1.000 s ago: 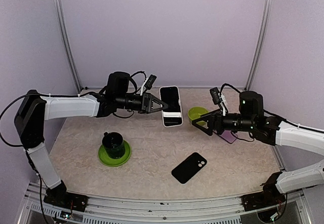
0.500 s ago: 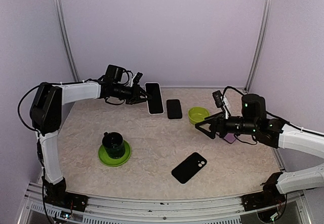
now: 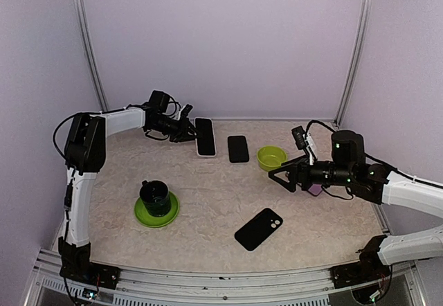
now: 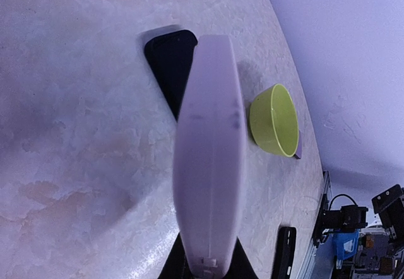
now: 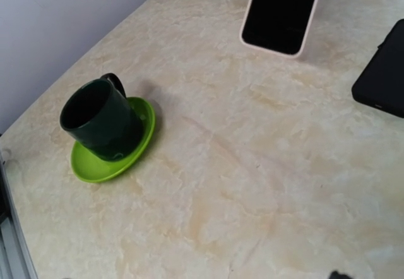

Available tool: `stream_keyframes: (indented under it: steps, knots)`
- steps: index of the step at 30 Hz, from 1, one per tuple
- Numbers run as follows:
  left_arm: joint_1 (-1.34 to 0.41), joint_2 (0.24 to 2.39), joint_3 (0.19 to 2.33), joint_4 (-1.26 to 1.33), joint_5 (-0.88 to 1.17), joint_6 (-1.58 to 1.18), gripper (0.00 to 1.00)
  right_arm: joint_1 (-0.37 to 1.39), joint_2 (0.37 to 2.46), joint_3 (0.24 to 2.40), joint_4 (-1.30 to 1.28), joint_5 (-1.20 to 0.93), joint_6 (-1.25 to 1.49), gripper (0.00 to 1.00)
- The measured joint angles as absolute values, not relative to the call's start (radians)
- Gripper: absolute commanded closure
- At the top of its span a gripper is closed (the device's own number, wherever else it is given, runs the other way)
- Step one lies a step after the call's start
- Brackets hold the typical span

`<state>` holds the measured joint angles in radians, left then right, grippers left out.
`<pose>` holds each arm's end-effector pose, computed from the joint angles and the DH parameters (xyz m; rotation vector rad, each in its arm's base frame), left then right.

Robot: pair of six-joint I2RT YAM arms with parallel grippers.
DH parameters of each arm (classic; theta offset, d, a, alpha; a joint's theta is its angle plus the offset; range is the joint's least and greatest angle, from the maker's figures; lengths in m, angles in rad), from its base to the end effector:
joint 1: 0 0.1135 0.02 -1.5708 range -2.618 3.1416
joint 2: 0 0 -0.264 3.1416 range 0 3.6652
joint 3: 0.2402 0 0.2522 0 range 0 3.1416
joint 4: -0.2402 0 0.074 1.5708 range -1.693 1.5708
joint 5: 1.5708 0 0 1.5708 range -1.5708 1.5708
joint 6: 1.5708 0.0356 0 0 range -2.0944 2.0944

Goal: Put the phone into the phone case
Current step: Place the phone with the phone case at the center of the board.

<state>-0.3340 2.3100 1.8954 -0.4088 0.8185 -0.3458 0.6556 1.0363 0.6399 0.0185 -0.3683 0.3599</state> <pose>0.4762 -0.1928 0.1927 0.3936 2.3999 -1.2938 0.1779 0.1530 0.2619 -0.5581 1.9886 1.0099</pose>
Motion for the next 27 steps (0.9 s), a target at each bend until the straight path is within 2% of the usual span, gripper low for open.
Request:
stream_keyframes:
  steps: [16, 27]
  knots:
    - [-0.332, 2.442, 1.909, -0.355, 0.882, -0.363, 1.00, 0.656, 1.055, 0.619, 0.020, -0.360, 0.391, 0.15]
    - [-0.329, 2.513, 1.995, -0.338, 0.914, -0.392, 1.00, 0.655, 1.062, 0.607, 0.028, -0.357, 0.410, 0.15]
